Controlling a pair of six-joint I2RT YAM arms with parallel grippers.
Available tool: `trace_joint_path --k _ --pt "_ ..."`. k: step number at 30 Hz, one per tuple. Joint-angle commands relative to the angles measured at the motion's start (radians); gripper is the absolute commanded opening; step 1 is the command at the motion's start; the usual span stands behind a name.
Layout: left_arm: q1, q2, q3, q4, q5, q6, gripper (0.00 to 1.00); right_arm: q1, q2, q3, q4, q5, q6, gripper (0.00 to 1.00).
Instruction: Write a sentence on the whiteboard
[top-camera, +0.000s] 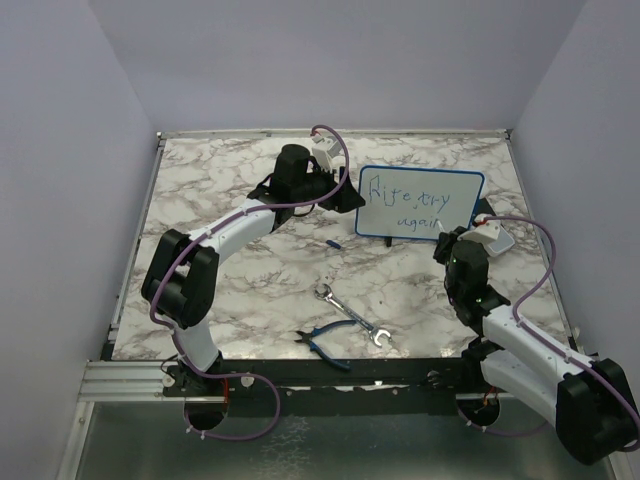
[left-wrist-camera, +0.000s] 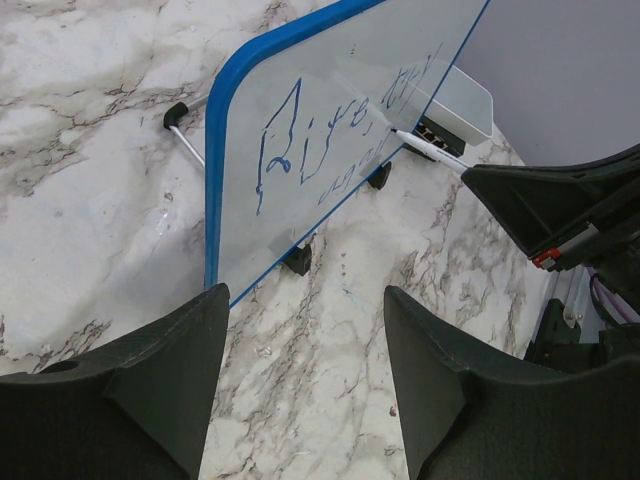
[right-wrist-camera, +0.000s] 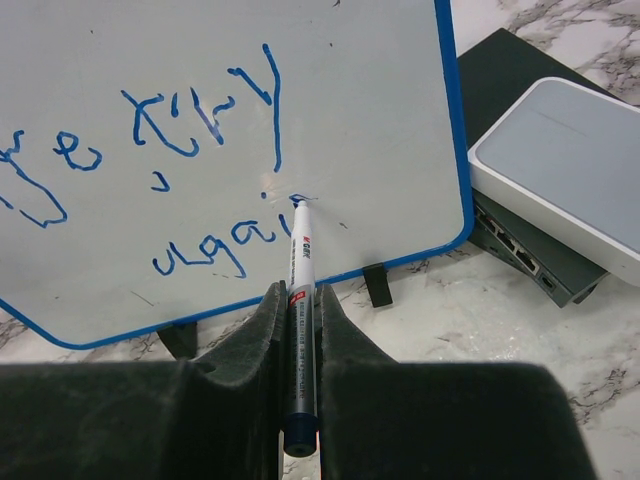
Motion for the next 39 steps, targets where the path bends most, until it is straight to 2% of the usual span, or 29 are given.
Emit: trace_joint_path --k 1,28,39 --pt "-0.006 -0.038 0.005 -0.014 0.021 0.013 0.64 -0.005 0.001 0.027 -0.007 0.057 -0.002 0.01" --pt "-0.006 -0.045 0.005 -0.014 0.021 0.014 0.64 -0.006 0.048 0.047 -0.097 0.037 0.083 0.01" --pt "-0.006 -0.044 0.005 -0.015 0.021 0.011 0.64 -0.005 -0.044 0.043 -0.138 0.059 0.063 0.01"
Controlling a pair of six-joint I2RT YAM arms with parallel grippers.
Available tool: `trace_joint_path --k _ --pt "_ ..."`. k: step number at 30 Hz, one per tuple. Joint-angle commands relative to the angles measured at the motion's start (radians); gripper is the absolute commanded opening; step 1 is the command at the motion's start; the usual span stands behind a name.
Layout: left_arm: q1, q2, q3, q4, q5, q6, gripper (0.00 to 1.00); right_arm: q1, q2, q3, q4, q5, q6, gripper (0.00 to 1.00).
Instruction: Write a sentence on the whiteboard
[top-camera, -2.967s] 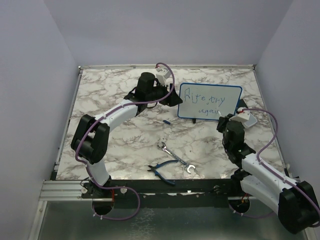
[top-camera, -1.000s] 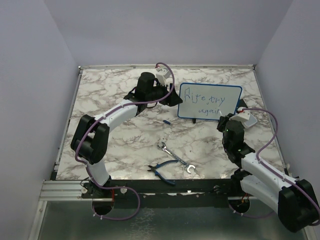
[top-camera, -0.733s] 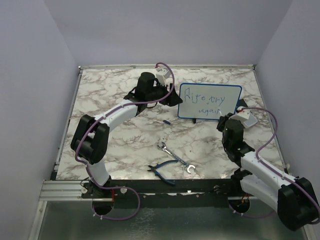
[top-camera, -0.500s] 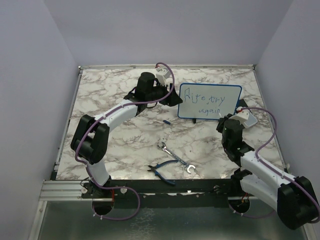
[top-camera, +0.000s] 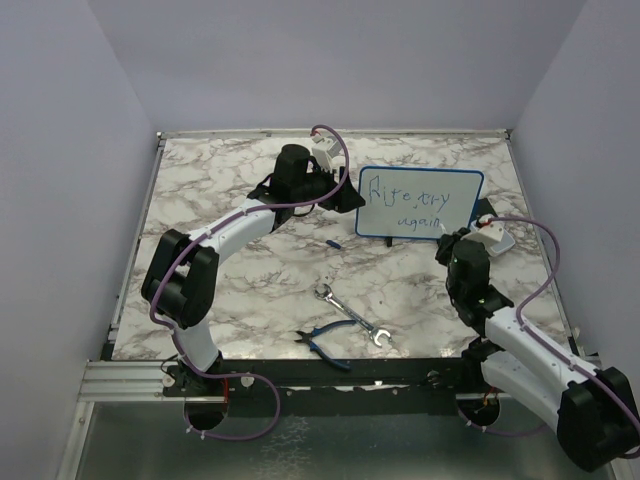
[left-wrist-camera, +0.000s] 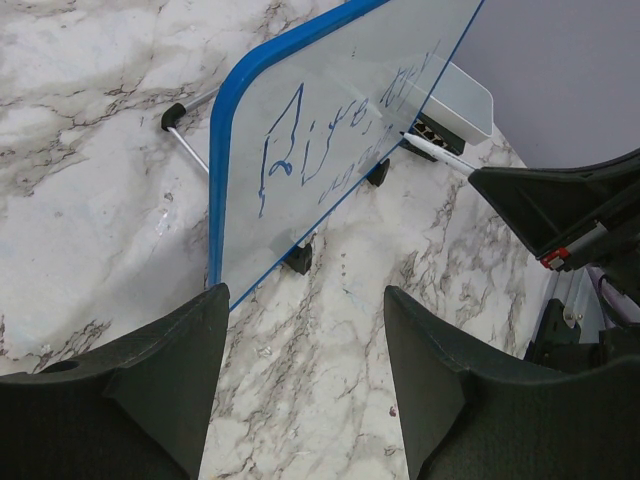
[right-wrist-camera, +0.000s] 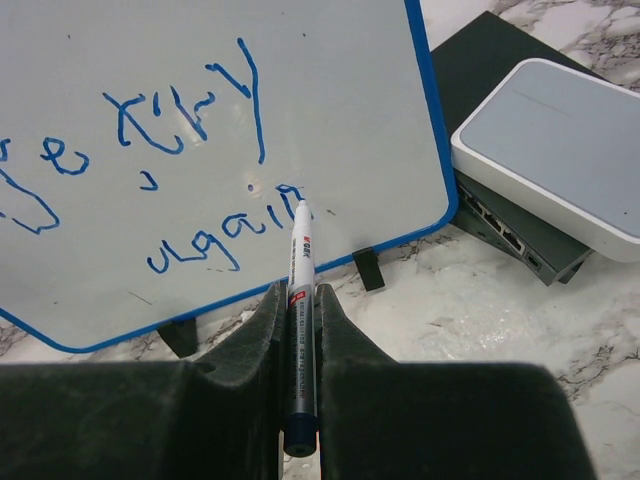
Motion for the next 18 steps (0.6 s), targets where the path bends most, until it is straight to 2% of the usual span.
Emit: trace_joint_path --k 1,7,18 --pt "-0.006 -0.043 0.005 -0.014 0.021 0.012 0.64 -0.005 -0.002 0.032 -0.054 0.045 0.003 0.01" --pt "-0.006 -0.043 0.005 -0.015 0.019 0.012 0.64 -0.005 0.038 0.052 -0.066 0.086 0.010 0.01" --pt "-0.006 -0.045 0.005 -0.015 0.019 0.014 0.64 -0.007 0.052 0.039 -0.003 0.073 -0.017 0.01"
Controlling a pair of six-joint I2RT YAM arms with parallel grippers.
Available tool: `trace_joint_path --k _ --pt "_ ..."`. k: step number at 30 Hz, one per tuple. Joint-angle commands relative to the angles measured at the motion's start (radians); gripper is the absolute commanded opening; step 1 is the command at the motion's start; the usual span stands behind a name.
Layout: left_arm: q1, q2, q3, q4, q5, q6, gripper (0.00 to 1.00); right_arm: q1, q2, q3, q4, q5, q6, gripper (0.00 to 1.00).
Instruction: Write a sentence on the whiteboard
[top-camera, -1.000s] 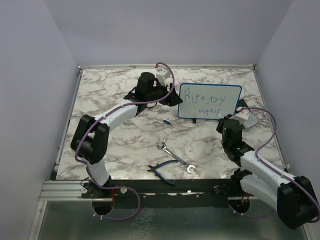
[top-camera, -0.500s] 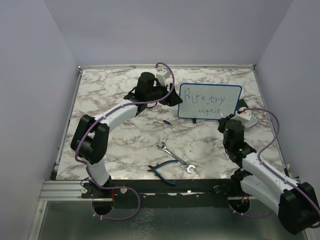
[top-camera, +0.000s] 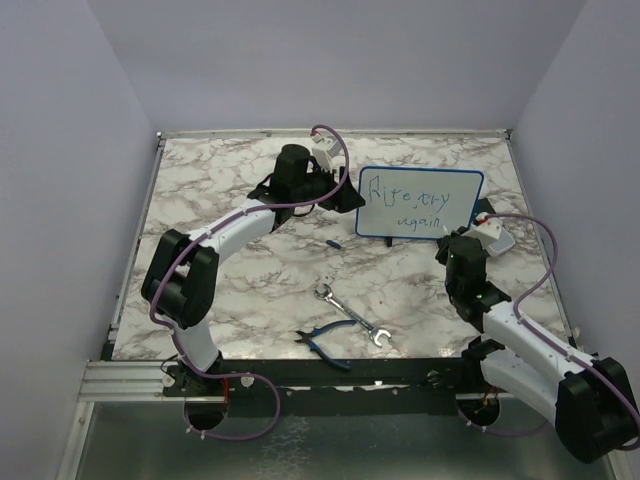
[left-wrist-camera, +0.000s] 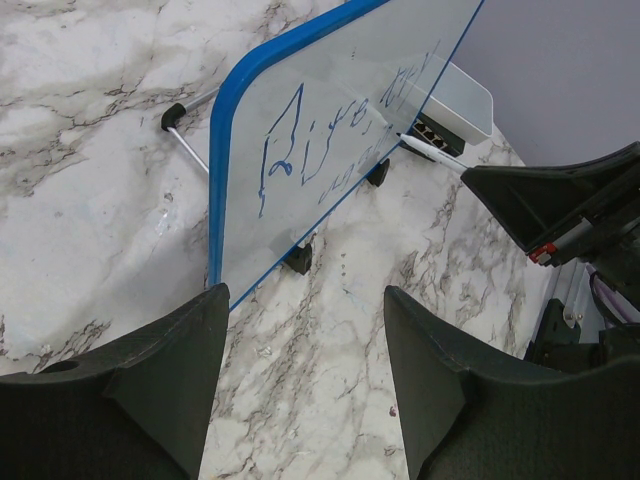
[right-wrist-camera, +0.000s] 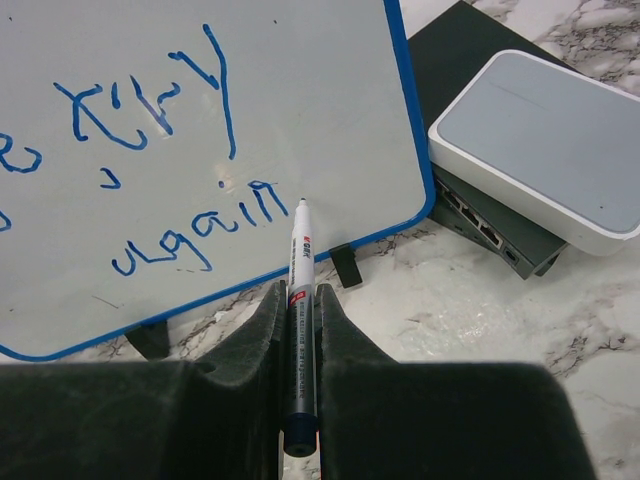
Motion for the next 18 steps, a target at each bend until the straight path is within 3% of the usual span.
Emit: trace_joint_path --k 1,18 --pt "-0.006 -0.045 0.005 -0.014 0.019 0.014 0.64 -0.008 0.017 0.012 0.036 0.027 -0.011 0.01" --pt "-0.006 -0.052 0.005 -0.017 0.019 0.015 0.64 -0.025 0.043 0.012 0.069 0.006 -0.014 0.01"
